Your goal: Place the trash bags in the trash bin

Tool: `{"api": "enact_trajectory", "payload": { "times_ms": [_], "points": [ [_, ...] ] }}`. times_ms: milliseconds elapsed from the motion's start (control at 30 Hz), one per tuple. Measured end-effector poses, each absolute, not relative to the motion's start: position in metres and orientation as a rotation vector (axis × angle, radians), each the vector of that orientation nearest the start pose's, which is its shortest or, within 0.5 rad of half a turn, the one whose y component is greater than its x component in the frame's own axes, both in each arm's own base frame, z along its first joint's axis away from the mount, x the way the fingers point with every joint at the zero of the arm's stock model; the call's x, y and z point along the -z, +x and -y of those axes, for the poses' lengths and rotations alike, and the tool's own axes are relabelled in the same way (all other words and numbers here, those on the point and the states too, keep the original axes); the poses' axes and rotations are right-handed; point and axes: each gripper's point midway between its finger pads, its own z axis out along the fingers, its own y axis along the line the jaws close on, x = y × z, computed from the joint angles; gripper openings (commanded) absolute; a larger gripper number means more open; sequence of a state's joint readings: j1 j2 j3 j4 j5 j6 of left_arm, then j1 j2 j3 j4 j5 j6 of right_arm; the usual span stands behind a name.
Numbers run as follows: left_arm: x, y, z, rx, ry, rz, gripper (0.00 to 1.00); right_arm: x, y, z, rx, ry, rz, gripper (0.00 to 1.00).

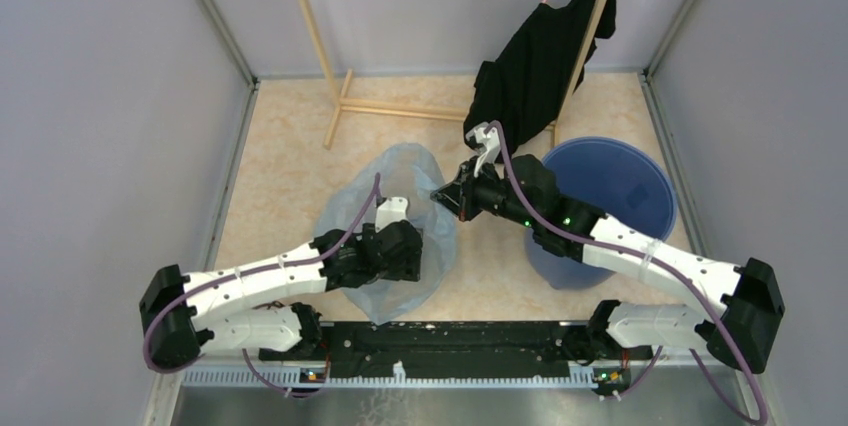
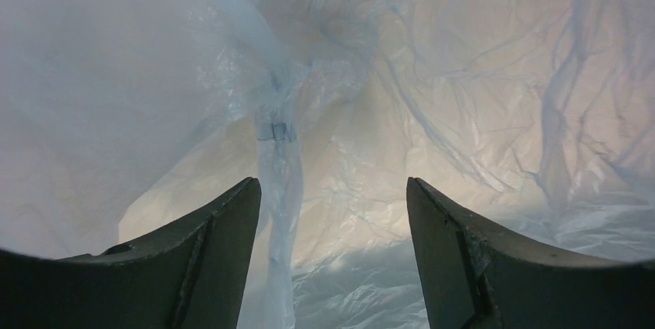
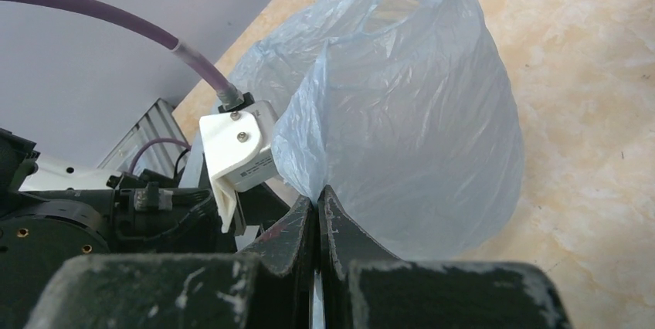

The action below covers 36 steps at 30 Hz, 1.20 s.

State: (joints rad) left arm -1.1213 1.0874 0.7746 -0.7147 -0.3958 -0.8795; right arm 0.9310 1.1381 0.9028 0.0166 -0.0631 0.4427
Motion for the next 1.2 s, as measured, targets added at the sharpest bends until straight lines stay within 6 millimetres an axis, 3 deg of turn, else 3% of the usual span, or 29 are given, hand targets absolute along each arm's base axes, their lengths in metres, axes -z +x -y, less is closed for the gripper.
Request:
{"api": "enact_trajectory", "payload": {
  "times_ms": [200,267,333,400,567,700,767,867,1133,1200],
  "points": [
    [-0.093,0.144,0.204,0.253,0.155,-2.521,0.71,-0.264,0.212,-0.336,-1.031,-0.513,-1.845,0.0],
    [-0.082,0.144,0.198,0.2,0.154,-2.535,0.69,-0.264,0.211,-0.336,-1.032,-0.513,-1.846,0.0],
    [-0.07,0.145,0.192,0.126,0.147,-2.55,0.76,-0.264,0.211,-0.336,-1.032,-0.513,-1.846,0.0],
    [-0.056,0.147,0.185,0.029,0.15,-2.564,0.75,-0.264,0.211,-0.336,-1.032,-0.513,-1.847,0.0],
    [-0.032,0.151,0.174,-0.137,0.153,-2.578,0.43,-0.264,0.211,-0.336,-1.033,-0.513,-1.847,0.0],
    [-0.038,0.155,0.177,-0.121,0.141,-2.555,0.09,-0.263,0.211,-0.336,-1.033,-0.514,-1.851,0.0],
    [-0.049,0.157,0.181,-0.067,0.13,-2.531,0.02,-0.263,0.211,-0.336,-1.034,-0.515,-1.85,0.0],
    [-0.079,0.162,0.192,0.072,0.087,-2.473,0.03,-0.264,0.21,-0.335,-1.034,-0.515,-1.849,0.0],
    [-0.203,0.164,0.213,0.697,-0.066,-2.139,0.1,-0.264,0.206,-0.339,-1.061,-0.539,-1.846,0.0],
    [-0.227,0.161,0.213,0.833,-0.101,-2.047,0.11,-0.263,0.204,-0.343,-1.084,-0.559,-1.843,0.0]
  ]
}}
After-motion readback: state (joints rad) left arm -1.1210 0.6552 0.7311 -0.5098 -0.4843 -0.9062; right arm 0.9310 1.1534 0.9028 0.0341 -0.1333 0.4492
